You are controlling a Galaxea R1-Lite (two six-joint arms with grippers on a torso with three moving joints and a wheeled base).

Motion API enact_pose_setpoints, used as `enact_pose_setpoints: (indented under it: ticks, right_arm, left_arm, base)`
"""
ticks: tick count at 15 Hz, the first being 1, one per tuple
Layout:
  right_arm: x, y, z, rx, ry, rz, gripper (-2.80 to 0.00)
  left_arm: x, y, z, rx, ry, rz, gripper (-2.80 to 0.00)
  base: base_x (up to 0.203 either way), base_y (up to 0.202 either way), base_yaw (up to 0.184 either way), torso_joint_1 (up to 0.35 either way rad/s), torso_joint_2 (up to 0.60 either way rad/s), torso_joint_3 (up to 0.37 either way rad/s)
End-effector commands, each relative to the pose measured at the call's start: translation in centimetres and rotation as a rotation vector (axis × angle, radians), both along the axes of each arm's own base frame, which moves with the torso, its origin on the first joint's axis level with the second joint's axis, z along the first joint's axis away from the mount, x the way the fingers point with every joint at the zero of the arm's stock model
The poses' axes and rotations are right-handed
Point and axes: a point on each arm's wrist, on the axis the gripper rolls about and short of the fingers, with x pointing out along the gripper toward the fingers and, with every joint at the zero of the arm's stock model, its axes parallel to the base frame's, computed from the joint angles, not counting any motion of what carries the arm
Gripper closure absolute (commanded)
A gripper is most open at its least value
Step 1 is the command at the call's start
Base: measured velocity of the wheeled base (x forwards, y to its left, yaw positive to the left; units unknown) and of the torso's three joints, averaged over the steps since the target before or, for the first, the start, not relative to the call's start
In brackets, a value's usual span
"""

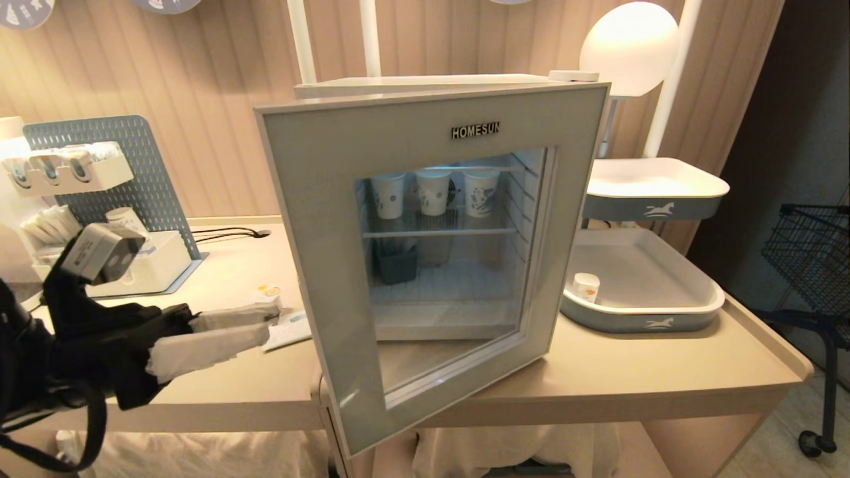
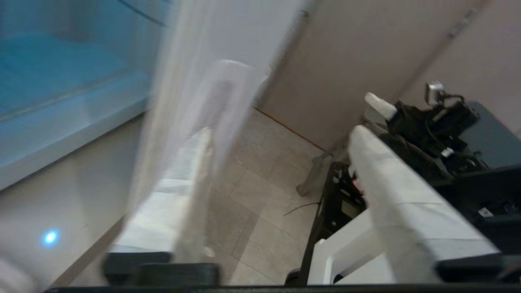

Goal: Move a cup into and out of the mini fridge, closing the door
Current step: Open the freezer door

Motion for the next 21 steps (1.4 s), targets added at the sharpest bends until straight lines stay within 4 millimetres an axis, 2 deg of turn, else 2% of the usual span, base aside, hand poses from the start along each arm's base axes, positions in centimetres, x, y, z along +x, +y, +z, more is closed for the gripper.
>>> enact_pose_setpoints:
  ticks: [1, 4, 6, 9, 13, 15, 18, 21]
  right_arm:
    - [0.0, 0.0, 0.0, 0.000, 0.001, 0.001, 0.00]
    - [0.0, 0.0, 0.0, 0.000, 0.001, 0.001, 0.00]
    - [0.0, 0.0, 0.0, 0.000, 0.001, 0.000, 0.00]
    - [0.0, 0.0, 0.0, 0.000, 0.001, 0.001, 0.00]
    - [0.0, 0.0, 0.0, 0.000, 0.001, 0.001, 0.00]
    - [0.0, 0.0, 0.0, 0.000, 0.001, 0.001, 0.00]
    - [0.0, 0.0, 0.0, -0.002, 0.001, 0.001, 0.00]
    - [0.0, 0.0, 0.0, -0.002, 0.001, 0.000, 0.00]
  left_arm:
    - [0.5, 1.3, -0.1, -0.001, 0.011, 0.061, 0.00]
    - [3.3, 2.9, -1.5, -0.008, 0.075, 0.180, 0.00]
    - [5.9, 3.0, -3.0, 0.009, 0.111, 0.327, 0.00]
    - [7.7, -1.1, -5.0, 0.178, 0.114, 0.438, 0.00]
    - [6.8, -6.6, -4.6, 0.228, 0.090, 0.269, 0.00]
    - [5.0, -7.2, -3.1, 0.194, 0.101, 0.146, 0.00]
    - [1.8, -7.0, -0.3, 0.091, 0.123, -0.118, 0.00]
    - [-0.3, -8.6, 1.0, 0.071, 0.130, -0.288, 0.00]
  base:
    - [0.000, 0.000, 0.000, 0.000, 0.00, 0.000]
    - [0.000, 0.000, 0.000, 0.000, 0.00, 0.000]
    - [0.000, 0.000, 0.000, 0.000, 0.00, 0.000]
    - [0.000, 0.000, 0.000, 0.000, 0.00, 0.000]
    - [0.000, 0.000, 0.000, 0.000, 0.00, 0.000]
    - [0.000, 0.000, 0.000, 0.000, 0.00, 0.000]
    - [0.000, 0.000, 0.000, 0.000, 0.00, 0.000]
    - [0.000, 0.000, 0.000, 0.000, 0.00, 0.000]
